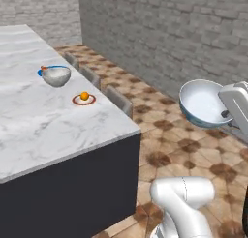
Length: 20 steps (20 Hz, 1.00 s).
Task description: Take the smaller bowl and place it next to the appetizer plate on the dining counter , and place the larger bowl next to the plate with cooked food.
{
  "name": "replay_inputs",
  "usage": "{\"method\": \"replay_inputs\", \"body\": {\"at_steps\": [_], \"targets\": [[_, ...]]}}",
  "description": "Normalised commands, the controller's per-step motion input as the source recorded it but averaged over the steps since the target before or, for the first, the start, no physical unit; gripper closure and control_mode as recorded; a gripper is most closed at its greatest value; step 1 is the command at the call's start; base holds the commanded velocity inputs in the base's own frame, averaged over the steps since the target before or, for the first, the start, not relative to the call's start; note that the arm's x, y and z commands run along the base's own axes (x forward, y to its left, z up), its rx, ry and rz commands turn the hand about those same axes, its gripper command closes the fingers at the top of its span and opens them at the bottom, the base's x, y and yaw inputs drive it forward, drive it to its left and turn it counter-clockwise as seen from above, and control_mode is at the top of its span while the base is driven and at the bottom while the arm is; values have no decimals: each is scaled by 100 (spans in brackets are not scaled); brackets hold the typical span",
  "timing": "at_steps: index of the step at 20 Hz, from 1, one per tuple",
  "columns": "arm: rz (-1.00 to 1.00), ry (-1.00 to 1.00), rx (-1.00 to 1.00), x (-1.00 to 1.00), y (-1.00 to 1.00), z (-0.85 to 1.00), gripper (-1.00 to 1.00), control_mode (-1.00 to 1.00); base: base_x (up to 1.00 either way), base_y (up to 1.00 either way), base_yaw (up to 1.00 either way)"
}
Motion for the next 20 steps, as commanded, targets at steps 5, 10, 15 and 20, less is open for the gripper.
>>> {"method": "replay_inputs", "body": {"at_steps": [5, 10, 15, 20], "targets": [[0, 0, 0, 0, 0, 0, 100, 100, 43, -100, 46], [0, 0, 0, 0, 0, 0, 100, 100, 43, -100, 47], [0, 0, 0, 0, 0, 0, 100, 100, 42, -100, 47], [0, 0, 0, 0, 0, 0, 100, 100, 42, -100, 49]]}}
